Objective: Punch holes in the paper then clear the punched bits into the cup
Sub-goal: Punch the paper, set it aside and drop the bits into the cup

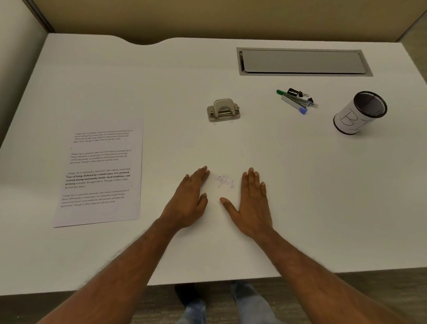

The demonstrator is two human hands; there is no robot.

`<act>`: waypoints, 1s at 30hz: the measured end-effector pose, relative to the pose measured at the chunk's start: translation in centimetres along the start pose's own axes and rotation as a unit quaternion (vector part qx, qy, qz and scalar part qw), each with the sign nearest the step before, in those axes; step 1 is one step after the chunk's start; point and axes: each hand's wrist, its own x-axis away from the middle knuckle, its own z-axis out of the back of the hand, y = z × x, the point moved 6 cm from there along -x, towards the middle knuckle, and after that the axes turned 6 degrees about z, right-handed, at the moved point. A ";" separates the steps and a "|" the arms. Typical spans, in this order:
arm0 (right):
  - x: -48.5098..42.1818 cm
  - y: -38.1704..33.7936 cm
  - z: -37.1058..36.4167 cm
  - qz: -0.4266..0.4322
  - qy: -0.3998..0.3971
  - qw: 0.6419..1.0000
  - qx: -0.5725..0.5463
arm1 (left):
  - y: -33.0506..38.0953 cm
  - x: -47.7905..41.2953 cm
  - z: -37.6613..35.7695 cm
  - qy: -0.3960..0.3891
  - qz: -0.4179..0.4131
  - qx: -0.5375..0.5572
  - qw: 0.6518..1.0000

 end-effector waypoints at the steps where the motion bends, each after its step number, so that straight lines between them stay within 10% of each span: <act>1: -0.2 -0.5 -0.3 -0.004 0.004 1.000 0.002 | -0.1 0.1 0.0 0.001 -0.001 0.000 1.000; 30: -0.8 -3.2 2.3 0.339 0.109 0.933 0.057 | -1.0 -0.8 0.5 0.024 0.006 -0.009 1.000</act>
